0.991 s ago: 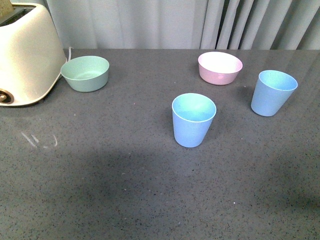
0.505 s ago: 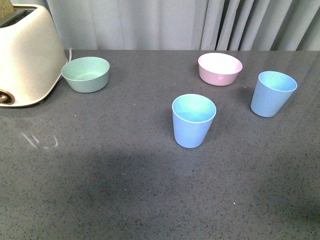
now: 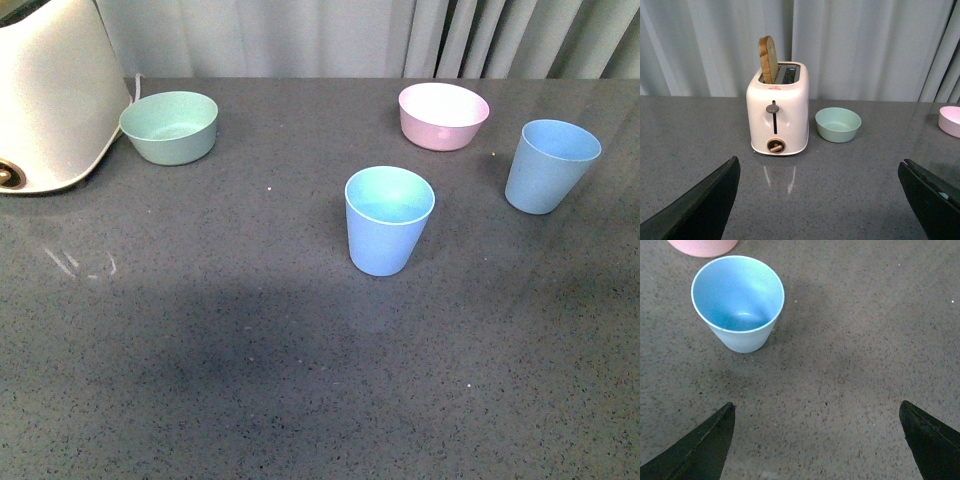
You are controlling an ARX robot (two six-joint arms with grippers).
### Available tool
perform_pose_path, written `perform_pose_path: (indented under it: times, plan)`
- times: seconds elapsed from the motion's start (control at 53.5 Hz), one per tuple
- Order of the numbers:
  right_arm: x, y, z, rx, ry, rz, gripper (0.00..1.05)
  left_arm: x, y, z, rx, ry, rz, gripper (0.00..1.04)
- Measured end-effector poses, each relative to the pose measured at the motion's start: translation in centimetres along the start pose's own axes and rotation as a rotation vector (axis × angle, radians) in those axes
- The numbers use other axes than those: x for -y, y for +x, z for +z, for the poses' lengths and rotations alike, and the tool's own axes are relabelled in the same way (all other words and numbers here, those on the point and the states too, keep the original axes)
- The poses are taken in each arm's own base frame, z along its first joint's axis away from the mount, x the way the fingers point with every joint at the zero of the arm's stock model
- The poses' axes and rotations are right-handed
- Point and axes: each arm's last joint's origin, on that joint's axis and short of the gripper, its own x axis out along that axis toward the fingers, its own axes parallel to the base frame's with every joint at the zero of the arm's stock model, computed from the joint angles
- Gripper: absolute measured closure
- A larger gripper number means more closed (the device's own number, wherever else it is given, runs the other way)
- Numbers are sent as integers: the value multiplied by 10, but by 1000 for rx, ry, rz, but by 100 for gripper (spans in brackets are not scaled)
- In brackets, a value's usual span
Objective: Stack blue cups with both arms
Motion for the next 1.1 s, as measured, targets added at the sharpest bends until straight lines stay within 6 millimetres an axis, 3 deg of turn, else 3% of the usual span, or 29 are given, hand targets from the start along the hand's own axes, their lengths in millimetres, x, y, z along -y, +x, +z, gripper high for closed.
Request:
perform_pose_path:
  times: [0.15,0.318,0.58,0.842,0.916,1.103]
  plan:
    - [-20,28,29,-34,-119,48,9,0,0,0,0,0,0,9]
    - [-37,40,52,-36,-165,81,9,0,0,0,0,0,0,9]
    - [-63,70,53,-95,-207,93,9,0,0,0,0,0,0,9]
    - [-82,87,50,-131,-239,86,9,0,0,0,0,0,0,9]
    - [-84,91,49,-142,-240,77,19,0,0,0,0,0,0,9]
    - [-84,97,44,-177,-226,74,56,0,0,0,0,0,0,9]
